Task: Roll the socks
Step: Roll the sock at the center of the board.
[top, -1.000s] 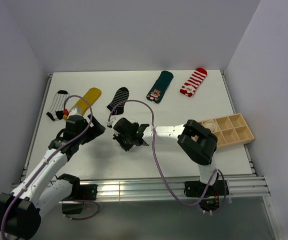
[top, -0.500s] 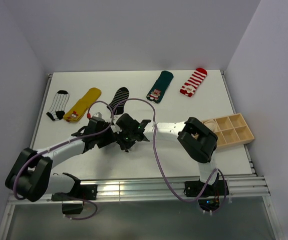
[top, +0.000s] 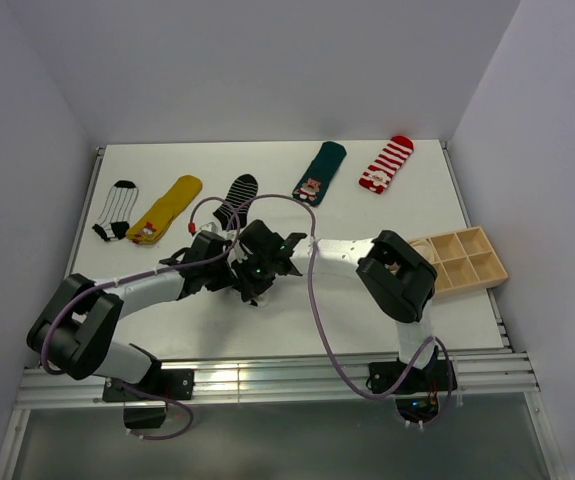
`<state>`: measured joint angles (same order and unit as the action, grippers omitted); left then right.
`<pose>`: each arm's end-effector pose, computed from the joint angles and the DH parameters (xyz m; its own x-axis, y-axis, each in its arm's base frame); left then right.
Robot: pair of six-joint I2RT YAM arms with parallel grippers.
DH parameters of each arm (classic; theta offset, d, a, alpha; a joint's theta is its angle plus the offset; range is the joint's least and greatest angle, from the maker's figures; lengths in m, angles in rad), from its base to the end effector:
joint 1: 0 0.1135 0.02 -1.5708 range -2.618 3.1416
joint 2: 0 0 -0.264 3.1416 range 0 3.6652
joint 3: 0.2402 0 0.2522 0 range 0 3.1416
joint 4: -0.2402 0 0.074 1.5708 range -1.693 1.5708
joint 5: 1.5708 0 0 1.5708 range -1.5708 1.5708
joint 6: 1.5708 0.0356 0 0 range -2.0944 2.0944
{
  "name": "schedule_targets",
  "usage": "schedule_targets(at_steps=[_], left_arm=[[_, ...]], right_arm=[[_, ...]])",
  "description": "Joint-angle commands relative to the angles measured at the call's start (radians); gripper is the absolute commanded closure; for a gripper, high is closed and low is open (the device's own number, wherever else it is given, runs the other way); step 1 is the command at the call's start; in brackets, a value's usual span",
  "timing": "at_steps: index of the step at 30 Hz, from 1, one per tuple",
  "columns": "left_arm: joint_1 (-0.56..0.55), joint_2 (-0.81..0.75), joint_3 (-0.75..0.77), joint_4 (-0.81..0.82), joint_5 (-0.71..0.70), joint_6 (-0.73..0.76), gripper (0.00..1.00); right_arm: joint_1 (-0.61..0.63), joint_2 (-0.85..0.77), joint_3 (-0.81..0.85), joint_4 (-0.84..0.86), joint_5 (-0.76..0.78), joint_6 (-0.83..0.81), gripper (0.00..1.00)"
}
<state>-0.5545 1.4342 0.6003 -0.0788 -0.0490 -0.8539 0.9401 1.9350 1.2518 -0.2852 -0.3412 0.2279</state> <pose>0.2220 -0.1355 0.1473 -0.8192 -0.3783 -0.4311 -0.1782 0.8823 -0.4356 0.2279 0.3324 0.1635 -0.6706 -0.5573 -0.4897 -0.7405 0.5425 0.3966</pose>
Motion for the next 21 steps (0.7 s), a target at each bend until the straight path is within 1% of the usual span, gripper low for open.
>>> schedule_targets(at_steps=[1,6,9,12,16,21], left_arm=[[-0.019,0.026,-0.002,-0.056,-0.046,0.03,0.87],[-0.041,0.046,-0.004,-0.07,-0.064,0.042,0.94],[-0.047,0.049,-0.008,-0.073,-0.069,0.05,0.96],[-0.047,0.054,-0.008,-0.076,-0.071,0.062,1.0],[-0.047,0.06,-0.004,-0.09,-0.074,0.079,1.0],[-0.048,0.049,-0.008,-0.091,-0.078,0.107,1.0]], right_arm=[[-0.038,0.01,0.055,0.001,-0.139,0.028,1.0],[-0.076,0.051,0.074,-0.003,-0.278,0.059,1.0],[-0.107,0.077,0.07,0.003,-0.341,0.076,1.0],[-0.136,0.113,0.072,-0.002,-0.37,0.074,1.0],[-0.181,0.134,0.04,0.035,-0.456,0.088,1.0],[-0.234,0.145,-0.003,0.081,-0.512,0.116,1.0]])
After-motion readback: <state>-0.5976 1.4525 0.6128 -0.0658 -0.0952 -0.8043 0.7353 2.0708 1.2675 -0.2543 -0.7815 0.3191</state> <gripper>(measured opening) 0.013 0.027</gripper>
